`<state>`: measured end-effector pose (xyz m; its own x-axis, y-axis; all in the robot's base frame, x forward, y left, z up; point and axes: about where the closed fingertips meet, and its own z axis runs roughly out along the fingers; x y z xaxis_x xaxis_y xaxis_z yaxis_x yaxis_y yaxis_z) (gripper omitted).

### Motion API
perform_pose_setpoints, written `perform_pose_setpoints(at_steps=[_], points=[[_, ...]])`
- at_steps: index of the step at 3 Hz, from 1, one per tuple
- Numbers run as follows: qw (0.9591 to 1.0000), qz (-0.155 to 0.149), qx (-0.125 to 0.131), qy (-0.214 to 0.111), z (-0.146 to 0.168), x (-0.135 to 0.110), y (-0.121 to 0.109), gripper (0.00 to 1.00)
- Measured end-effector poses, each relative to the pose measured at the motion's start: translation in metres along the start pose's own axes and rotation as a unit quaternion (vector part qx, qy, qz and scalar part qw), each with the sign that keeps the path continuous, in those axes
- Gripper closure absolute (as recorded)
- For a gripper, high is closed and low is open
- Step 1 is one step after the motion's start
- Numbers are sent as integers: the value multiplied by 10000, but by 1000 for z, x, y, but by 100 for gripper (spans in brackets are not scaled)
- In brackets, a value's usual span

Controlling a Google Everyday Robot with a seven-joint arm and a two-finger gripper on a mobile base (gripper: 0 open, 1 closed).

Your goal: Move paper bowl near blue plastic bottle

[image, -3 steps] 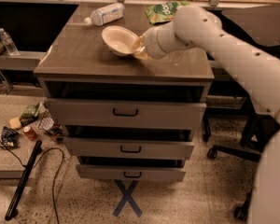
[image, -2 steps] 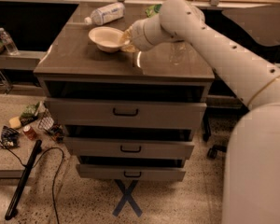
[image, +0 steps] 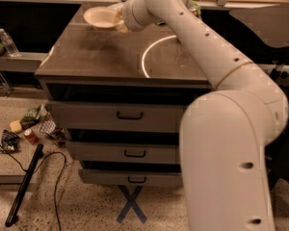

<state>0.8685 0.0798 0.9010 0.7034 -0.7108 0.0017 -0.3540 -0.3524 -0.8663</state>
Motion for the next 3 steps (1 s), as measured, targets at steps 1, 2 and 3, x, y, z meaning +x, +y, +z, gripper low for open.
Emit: perform_pose_setpoints(at_steps=[1,2,3], points=[[9994,-11,-101,317,15,24,-7,86],[9971,158,-372,642,27,53,7,55],[9955,250,-493,772,31,64,15,33]])
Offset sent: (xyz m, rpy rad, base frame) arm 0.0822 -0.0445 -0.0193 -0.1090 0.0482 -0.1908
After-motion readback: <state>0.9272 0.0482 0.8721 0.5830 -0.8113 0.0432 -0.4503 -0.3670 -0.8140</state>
